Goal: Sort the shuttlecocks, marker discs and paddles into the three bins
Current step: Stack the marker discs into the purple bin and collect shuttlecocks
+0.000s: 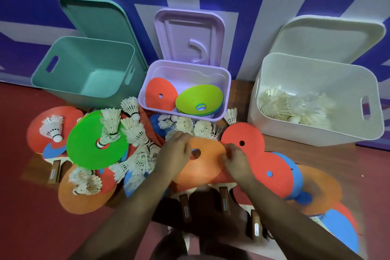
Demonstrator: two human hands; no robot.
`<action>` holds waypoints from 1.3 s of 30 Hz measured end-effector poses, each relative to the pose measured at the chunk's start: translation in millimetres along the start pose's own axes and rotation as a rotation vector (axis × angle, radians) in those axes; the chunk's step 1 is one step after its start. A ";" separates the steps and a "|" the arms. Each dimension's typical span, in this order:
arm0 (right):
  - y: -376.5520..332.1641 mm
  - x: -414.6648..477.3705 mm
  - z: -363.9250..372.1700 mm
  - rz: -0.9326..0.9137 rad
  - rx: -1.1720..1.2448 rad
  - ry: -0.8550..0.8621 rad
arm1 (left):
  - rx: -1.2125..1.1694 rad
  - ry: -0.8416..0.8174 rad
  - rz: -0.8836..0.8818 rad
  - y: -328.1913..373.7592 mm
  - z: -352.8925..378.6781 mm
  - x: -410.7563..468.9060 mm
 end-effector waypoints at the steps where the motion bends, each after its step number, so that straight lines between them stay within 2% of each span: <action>1: 0.4 -0.8 -3.9 0.015 0.029 -0.006 | -0.075 0.028 -0.032 -0.1 -11.6 1.2; 3: -2.9 -2.2 -12.6 0.032 0.144 -0.018 | -0.227 0.071 -0.131 -5.2 -35.6 3.1; 6: -32.9 -4.8 -31.2 -0.043 0.345 0.019 | -0.380 0.112 -0.317 -20.6 -63.2 5.3; 9: -73.3 4.9 -47.4 -0.079 0.489 0.020 | -0.517 0.128 -0.410 -27.4 -76.2 14.6; 11: -90.6 23.0 -60.8 -0.092 0.471 0.090 | -0.594 0.125 -0.477 -30.1 -78.8 27.7; 13: -99.3 43.7 -76.6 -0.078 0.378 0.196 | -0.679 0.099 -0.585 -36.9 -76.0 42.4; 15: -109.0 64.1 -89.9 -0.061 0.263 0.263 | -0.703 0.037 -0.616 -40.8 -67.5 58.4; 18: -123.0 91.0 -96.6 -0.032 0.147 0.286 | -0.698 -0.064 -0.583 -40.9 -56.3 86.8; 21: -117.7 115.6 -89.3 0.023 0.060 0.291 | -0.617 -0.099 -0.562 -50.4 -45.3 121.8; 25: -85.9 135.3 -62.1 0.117 0.148 0.186 | -0.510 -0.094 -0.590 -60.7 -31.1 150.0; 28: -64.9 128.4 -56.1 0.142 0.176 0.174 | -0.246 -0.143 -0.486 -57.4 -24.4 157.8; 30: -66.0 107.5 -62.9 0.136 0.185 0.193 | -0.166 -0.077 -0.371 -47.5 -29.9 152.7; 34: -49.5 51.3 -81.4 0.153 0.143 0.270 | -0.350 -0.048 -0.134 -4.6 -31.3 110.7; 39: 14.2 -17.2 -99.2 0.291 0.060 0.329 | -0.427 -0.239 -0.045 42.2 17.5 54.0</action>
Point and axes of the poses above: each hand's wrist, its own x-axis towards the middle knuckle, its own z-axis out of the palm, y = z × x, the point moved 7 cm from there along x, towards the middle knuckle, and after that the axes turned 10 degrees about -z, right-handed, at the moved point
